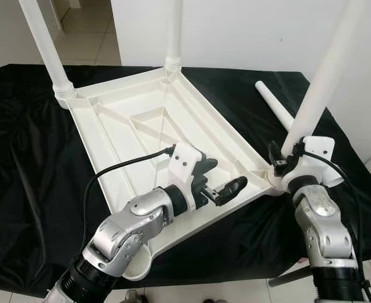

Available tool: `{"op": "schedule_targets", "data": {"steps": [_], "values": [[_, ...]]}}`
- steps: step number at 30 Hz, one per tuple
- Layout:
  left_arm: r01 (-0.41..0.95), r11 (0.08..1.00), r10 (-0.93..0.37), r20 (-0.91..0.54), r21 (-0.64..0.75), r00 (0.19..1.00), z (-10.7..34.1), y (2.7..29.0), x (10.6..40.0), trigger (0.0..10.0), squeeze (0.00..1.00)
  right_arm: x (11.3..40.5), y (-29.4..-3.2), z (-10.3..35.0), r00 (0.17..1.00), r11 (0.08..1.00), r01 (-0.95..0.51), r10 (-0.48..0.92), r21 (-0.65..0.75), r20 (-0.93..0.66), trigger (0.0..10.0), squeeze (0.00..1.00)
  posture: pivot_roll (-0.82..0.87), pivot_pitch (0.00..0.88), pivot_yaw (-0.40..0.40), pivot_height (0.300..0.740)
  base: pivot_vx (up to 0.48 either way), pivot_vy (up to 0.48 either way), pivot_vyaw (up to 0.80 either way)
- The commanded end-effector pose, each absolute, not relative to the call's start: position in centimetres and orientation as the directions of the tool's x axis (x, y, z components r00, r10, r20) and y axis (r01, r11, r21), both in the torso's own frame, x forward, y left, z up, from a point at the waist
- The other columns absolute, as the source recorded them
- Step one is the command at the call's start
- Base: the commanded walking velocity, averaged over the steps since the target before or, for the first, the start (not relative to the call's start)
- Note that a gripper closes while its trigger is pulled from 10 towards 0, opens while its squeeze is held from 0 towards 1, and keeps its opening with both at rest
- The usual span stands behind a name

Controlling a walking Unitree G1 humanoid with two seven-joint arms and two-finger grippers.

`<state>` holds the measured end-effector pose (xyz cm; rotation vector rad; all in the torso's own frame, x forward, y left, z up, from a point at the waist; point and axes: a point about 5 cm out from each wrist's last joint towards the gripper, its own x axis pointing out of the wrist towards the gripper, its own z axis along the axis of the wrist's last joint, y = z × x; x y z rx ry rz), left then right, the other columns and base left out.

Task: Building children table

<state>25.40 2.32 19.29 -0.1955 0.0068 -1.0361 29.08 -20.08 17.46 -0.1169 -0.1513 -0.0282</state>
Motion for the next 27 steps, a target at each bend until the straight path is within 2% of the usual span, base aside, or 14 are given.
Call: {"op": "schedule_targets", "data": {"steps": [1,11,27], "values": [[0.915,0.377,-0.914,0.102,-0.141,0.392,19.6,2.0,24.7,10.0,0.00,28.4,-20.4,14.4,0.998,0.995,0.055,-0.052,-0.089,0.041,10.0,0.00,0.01,0.134,0.004,0.740,0.000,0.000,0.00],[0.920,0.366,-0.919,0.102,-0.142,0.382,19.7,1.9,24.7,10.0,0.00,27.4,-21.4,14.3,0.984,0.991,0.131,-0.130,-0.006,0.126,10.0,0.00,0.01,0.137,0.012,0.740,0.000,0.000,0.00],[0.919,0.370,-0.918,0.100,-0.135,0.384,19.8,2.0,24.8,10.0,0.00,29.0,-22.8,12.7,0.990,0.984,0.142,-0.142,0.110,-0.006,10.0,0.00,0.02,0.132,0.013,0.740,0.000,0.000,0.00]]}}
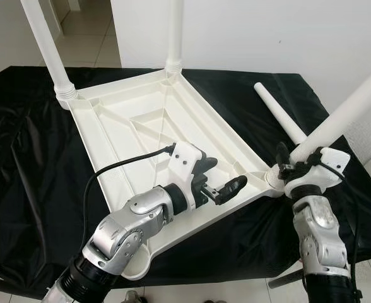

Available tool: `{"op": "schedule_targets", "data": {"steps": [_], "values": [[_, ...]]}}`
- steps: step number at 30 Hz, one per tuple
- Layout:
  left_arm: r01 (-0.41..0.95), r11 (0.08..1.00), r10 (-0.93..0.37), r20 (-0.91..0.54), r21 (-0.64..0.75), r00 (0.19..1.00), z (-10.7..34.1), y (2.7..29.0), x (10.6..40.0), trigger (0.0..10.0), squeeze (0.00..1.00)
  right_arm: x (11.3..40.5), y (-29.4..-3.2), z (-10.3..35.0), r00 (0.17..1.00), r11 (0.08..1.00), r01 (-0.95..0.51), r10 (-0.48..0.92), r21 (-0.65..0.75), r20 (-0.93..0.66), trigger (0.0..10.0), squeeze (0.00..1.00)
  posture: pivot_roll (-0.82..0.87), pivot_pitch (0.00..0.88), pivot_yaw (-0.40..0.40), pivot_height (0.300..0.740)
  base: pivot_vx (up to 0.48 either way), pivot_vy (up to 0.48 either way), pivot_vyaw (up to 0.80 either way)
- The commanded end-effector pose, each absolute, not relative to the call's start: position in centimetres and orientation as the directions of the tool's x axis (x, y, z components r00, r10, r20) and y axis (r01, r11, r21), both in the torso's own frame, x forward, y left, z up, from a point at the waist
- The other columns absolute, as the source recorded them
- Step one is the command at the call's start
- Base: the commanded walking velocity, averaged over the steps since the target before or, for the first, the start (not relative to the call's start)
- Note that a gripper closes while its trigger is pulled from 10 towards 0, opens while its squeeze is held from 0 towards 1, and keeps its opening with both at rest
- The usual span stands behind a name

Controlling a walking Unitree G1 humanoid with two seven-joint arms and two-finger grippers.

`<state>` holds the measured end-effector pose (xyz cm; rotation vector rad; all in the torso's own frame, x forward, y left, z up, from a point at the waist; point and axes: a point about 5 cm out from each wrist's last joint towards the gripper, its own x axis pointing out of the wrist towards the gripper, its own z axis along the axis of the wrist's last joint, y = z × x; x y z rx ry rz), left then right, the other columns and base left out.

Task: Building children table

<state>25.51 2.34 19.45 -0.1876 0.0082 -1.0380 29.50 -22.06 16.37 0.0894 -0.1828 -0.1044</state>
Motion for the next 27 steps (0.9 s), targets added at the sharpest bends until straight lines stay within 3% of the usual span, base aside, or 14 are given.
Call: {"op": "schedule_targets", "data": {"steps": [1,10,14,27], "values": [[0.919,0.370,-0.918,0.100,-0.135,0.384,19.8,2.0,24.8,10.0,0.00,29.1,-22.9,12.7,0.990,0.985,0.140,-0.140,0.101,-0.010,10.0,0.00,0.02,0.132,0.013,0.740,0.000,0.000,0.00],[0.919,0.371,-0.917,0.101,-0.135,0.386,19.8,2.0,24.8,10.0,0.00,29.8,-22.8,12.8,0.996,0.992,0.076,-0.071,0.101,-0.050,10.0,0.00,0.02,0.133,0.012,0.740,0.000,0.000,0.00],[0.917,0.374,-0.916,0.103,-0.137,0.388,19.8,2.0,24.7,10.0,0.00,29.9,-21.9,12.1,0.993,1.000,-0.009,0.008,-0.011,-0.117,10.0,0.00,0.02,0.132,0.009,0.740,0.000,0.000,0.00],[0.920,0.367,-0.919,0.104,-0.134,0.381,19.8,1.9,24.7,10.0,0.00,30.4,-21.7,12.8,0.992,0.992,-0.068,0.056,-0.102,-0.114,10.0,0.00,0.01,0.129,0.011,0.740,0.000,0.000,0.00]]}}
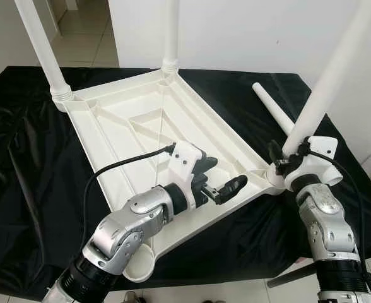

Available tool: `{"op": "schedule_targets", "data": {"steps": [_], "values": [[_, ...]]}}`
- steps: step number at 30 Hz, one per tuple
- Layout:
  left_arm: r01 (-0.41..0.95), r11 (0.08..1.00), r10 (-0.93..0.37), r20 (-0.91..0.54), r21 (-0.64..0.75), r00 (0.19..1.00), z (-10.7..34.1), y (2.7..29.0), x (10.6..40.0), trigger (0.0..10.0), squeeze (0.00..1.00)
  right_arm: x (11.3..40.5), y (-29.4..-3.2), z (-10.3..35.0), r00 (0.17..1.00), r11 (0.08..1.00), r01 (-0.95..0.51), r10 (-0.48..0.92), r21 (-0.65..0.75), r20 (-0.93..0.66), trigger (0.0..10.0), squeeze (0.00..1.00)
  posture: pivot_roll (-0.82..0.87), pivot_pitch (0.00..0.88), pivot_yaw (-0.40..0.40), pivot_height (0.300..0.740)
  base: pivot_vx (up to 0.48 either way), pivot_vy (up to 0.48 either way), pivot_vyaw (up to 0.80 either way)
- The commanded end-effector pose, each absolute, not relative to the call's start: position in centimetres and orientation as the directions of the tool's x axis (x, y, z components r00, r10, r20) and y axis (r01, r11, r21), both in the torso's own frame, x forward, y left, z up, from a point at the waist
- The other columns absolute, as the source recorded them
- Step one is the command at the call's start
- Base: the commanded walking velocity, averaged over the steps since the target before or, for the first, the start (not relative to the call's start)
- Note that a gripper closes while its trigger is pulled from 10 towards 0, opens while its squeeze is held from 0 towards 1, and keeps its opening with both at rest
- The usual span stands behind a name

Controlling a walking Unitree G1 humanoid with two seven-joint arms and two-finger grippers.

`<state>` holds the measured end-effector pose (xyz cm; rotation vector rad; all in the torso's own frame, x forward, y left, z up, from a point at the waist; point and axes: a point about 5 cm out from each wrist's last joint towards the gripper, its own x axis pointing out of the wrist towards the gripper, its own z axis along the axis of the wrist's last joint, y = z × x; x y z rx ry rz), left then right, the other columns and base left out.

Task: Building children table

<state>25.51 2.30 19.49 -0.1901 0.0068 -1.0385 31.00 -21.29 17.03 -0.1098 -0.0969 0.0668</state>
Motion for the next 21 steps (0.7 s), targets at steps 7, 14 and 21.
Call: {"op": "schedule_targets", "data": {"steps": [7,14,21], "values": [[0.917,0.374,-0.914,0.111,-0.139,0.390,19.9,1.9,24.6,10.0,0.00,29.1,-21.7,10.9,0.992,0.998,-0.008,-0.001,-0.067,-0.128,10.0,0.00,0.02,0.129,0.003,0.740,0.000,0.000,0.00],[0.918,0.372,-0.915,0.111,-0.137,0.388,19.9,1.9,24.6,10.0,0.00,28.3,-21.5,10.6,0.998,0.998,0.037,-0.039,-0.043,-0.054,10.0,0.00,0.01,0.126,0.006,0.740,0.000,0.000,0.00],[0.920,0.367,-0.918,0.109,-0.136,0.382,19.9,1.9,24.6,10.0,0.00,27.7,-21.6,10.5,0.997,0.997,0.073,-0.073,0.001,-0.008,10.0,0.00,0.01,0.127,0.009,0.740,0.000,0.000,0.00]]}}
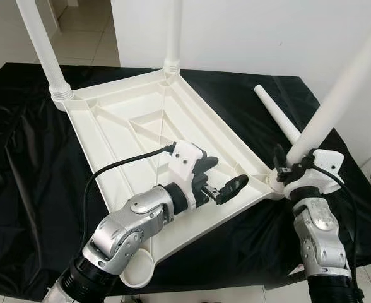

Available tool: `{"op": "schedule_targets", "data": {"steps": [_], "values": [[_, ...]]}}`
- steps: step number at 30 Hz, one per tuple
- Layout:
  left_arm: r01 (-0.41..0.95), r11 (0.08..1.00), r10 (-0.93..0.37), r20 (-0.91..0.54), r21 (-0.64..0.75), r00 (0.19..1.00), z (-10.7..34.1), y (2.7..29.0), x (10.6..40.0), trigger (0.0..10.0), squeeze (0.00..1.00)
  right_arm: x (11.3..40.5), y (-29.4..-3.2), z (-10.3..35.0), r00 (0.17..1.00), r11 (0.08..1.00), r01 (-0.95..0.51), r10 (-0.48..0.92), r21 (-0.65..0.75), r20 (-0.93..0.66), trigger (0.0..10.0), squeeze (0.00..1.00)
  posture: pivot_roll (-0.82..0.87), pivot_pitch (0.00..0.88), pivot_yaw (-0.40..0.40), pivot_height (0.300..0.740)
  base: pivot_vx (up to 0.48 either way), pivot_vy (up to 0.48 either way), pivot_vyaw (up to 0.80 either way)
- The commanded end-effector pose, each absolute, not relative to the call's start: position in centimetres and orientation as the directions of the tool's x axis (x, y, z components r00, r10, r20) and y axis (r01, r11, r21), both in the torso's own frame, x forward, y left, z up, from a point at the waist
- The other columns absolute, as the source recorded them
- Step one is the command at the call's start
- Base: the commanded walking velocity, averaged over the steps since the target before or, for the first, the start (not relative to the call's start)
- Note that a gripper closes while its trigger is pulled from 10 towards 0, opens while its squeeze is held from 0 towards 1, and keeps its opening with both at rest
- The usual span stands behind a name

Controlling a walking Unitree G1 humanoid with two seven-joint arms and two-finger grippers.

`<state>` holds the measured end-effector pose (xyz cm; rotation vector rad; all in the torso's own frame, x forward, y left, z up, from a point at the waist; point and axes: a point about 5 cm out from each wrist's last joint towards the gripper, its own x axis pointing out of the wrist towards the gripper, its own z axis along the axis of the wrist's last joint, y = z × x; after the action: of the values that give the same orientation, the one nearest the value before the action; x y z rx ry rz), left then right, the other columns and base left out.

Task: Building children table

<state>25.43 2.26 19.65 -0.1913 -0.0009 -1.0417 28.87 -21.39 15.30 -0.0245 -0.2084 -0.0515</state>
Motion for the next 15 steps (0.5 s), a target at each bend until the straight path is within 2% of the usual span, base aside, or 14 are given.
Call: {"op": "schedule_targets", "data": {"steps": [1,7,15], "values": [[0.920,0.367,-0.918,0.108,-0.136,0.382,19.93,1.85,24.66,10.0,0.00,27.61,-21.59,10.32,0.997,0.997,0.071,-0.071,0.003,-0.014,10.0,0.00,0.01,0.127,0.009,0.740,0.000,0.000,0.00],[0.921,0.365,-0.919,0.108,-0.134,0.380,19.96,1.88,24.69,10.0,0.00,27.27,-22.00,9.77,0.994,0.993,0.112,-0.111,0.023,-0.012,10.0,0.00,0.01,0.132,0.012,0.740,0.000,0.000,0.00],[0.920,0.369,-0.917,0.107,-0.134,0.383,19.99,1.97,24.76,10.0,0.00,27.17,-21.95,9.60,0.995,0.994,0.095,-0.097,0.059,0.025,10.0,0.00,0.02,0.135,0.017,0.740,0.000,0.000,0.00]]}}
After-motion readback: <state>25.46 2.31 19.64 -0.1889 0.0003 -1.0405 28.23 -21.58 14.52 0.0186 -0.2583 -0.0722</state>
